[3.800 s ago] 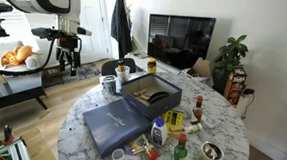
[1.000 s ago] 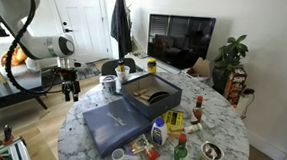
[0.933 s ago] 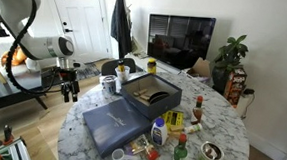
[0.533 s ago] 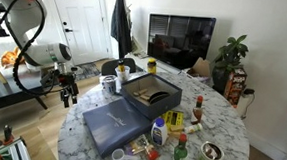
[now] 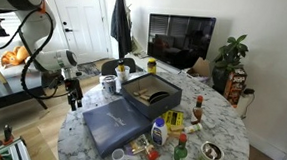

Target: Pick up the shoe box lid and cover the shoe box

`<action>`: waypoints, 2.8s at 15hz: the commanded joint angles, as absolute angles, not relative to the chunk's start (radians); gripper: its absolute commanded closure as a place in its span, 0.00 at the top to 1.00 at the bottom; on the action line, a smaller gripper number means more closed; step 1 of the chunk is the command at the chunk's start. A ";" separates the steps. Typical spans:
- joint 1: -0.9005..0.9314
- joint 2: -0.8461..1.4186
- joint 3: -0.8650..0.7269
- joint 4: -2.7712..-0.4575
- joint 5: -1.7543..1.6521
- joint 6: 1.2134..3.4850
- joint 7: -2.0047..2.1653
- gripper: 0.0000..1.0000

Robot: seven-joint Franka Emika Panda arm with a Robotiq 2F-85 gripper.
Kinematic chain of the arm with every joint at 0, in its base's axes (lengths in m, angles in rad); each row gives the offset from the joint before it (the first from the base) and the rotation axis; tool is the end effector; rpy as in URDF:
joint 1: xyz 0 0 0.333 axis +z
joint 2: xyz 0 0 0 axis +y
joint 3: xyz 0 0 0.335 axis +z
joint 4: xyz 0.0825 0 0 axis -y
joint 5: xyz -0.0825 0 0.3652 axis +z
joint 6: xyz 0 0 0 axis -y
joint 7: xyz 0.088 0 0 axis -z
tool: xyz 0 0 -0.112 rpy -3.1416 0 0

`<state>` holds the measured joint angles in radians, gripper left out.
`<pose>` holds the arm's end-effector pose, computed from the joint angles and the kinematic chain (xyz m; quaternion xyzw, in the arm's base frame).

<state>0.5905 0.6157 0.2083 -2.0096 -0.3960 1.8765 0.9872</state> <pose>0.3740 0.3445 0.1459 0.9323 0.0391 -0.1463 0.3286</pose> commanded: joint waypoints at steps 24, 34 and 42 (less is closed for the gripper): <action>0.671 0.755 0.078 -1.912 -0.506 1.904 1.292 1.00; 0.684 0.789 0.062 -1.890 -0.549 1.897 1.315 1.00; 0.692 0.803 0.053 -1.882 -0.587 1.838 1.299 1.00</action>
<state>0.6731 0.7715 0.0660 -1.9034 -0.5469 1.8753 1.2968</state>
